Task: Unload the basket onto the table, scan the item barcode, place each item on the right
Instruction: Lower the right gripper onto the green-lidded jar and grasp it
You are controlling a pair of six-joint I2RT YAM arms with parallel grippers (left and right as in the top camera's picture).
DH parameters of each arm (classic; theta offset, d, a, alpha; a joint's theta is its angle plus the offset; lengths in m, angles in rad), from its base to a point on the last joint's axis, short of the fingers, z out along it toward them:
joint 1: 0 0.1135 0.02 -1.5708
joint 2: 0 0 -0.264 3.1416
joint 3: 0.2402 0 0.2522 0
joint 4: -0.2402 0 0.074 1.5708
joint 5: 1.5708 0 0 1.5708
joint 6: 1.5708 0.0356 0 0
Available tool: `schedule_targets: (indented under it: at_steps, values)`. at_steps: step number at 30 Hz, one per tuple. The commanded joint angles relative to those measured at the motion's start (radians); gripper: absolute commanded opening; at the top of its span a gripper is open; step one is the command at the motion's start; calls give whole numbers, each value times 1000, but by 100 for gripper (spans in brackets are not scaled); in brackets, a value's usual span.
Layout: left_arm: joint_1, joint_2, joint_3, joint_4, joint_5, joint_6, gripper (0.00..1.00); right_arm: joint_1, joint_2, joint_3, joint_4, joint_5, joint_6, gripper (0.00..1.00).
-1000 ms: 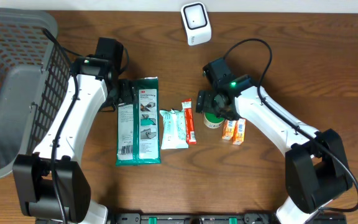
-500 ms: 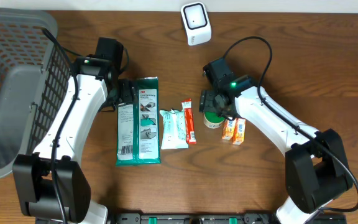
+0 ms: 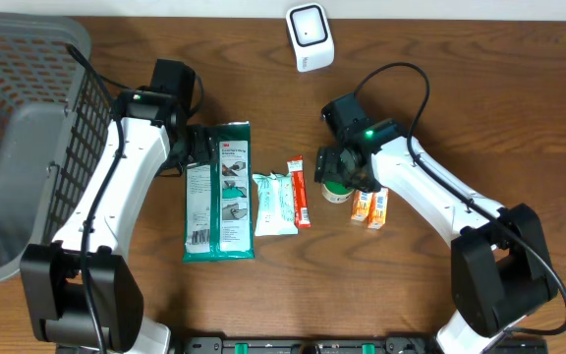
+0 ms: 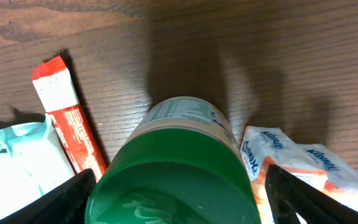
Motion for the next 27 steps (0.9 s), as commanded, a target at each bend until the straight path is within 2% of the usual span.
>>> schedule_targets:
  at_steps: [1, 5, 8, 18, 22, 27]
  values:
    - [2, -3, 14, -5, -9, 2, 87, 7, 5, -5, -2, -16, 18, 78]
    - [2, -3, 14, -5, -9, 2, 87, 11, 5, -5, 17, -16, -23, 62]
    - [2, -3, 14, -5, -9, 2, 87, 14, 5, -5, 20, -14, -45, 55]
    - [2, -3, 14, -5, -9, 2, 87, 16, 5, -5, 134, -12, -172, 52]
    - [2, -3, 14, -5, -9, 2, 87, 20, 5, -5, 187, -11, -277, 51]
    - [2, -3, 14, -5, -9, 2, 87, 20, 5, -5, 201, 7, -465, 58]
